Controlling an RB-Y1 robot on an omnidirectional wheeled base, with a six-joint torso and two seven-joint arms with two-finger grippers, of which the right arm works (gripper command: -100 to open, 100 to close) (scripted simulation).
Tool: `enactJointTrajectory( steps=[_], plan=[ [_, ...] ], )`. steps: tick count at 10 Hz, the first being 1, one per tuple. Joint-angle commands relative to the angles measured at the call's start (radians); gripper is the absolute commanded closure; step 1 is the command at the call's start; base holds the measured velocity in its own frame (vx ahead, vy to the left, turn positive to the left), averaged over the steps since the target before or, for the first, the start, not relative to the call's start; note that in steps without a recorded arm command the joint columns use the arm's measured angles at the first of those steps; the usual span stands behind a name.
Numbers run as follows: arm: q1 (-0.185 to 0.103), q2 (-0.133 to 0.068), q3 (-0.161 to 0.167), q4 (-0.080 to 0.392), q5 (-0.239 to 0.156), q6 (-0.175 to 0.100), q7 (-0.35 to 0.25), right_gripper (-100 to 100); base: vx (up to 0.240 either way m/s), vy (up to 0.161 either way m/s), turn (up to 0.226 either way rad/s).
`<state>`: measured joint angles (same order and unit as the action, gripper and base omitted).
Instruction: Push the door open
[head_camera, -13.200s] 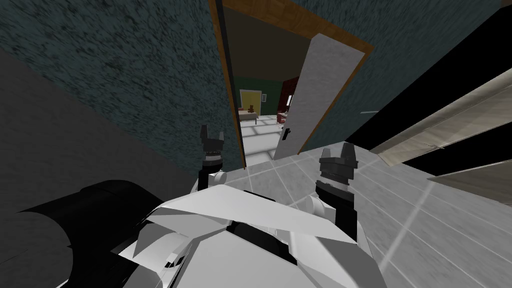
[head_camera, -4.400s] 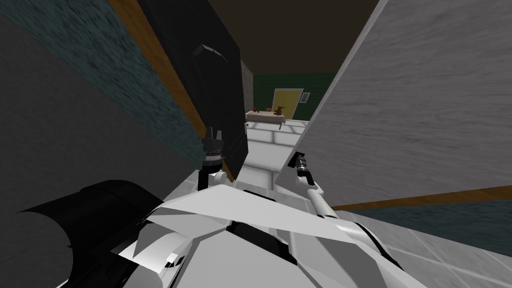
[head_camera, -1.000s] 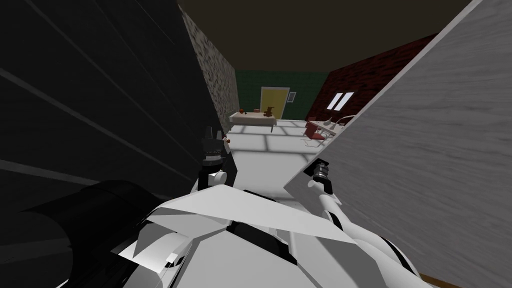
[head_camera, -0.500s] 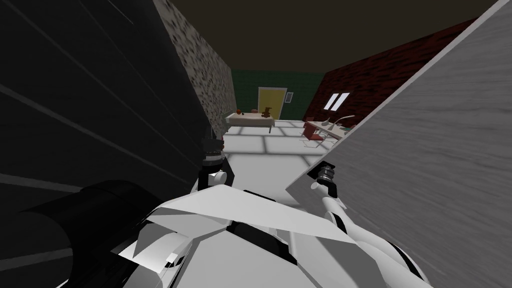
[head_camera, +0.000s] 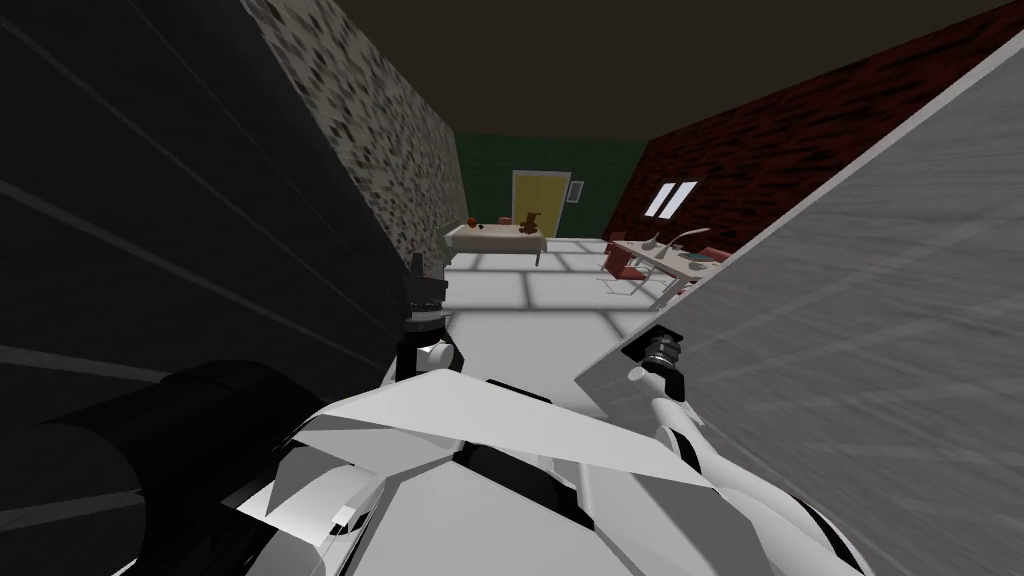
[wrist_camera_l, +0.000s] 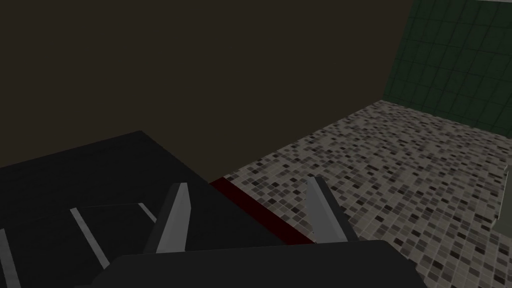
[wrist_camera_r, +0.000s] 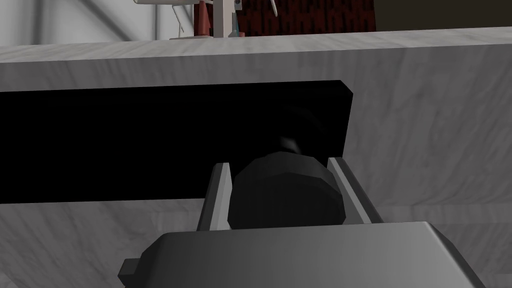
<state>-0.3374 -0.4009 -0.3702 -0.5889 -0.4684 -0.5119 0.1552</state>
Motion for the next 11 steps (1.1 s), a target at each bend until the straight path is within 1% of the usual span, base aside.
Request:
enactJointTrajectory(
  steps=[1,9,10,11],
  plan=[
    [0.001,-0.015,-0.019,0.028,-0.008,-0.012,0.003,100,0.110,0.005,-0.033],
    [0.012,-0.038,-0.076,0.049,-0.034,-0.023,0.026,100,0.181,0.037,-0.057],
    [0.017,-0.032,-0.074,0.041,-0.033,-0.017,0.030,100,0.077,0.007,-0.035],
    [0.021,-0.040,-0.092,0.047,-0.044,-0.022,0.038,100,0.133,-0.032,-0.039]
  ],
)
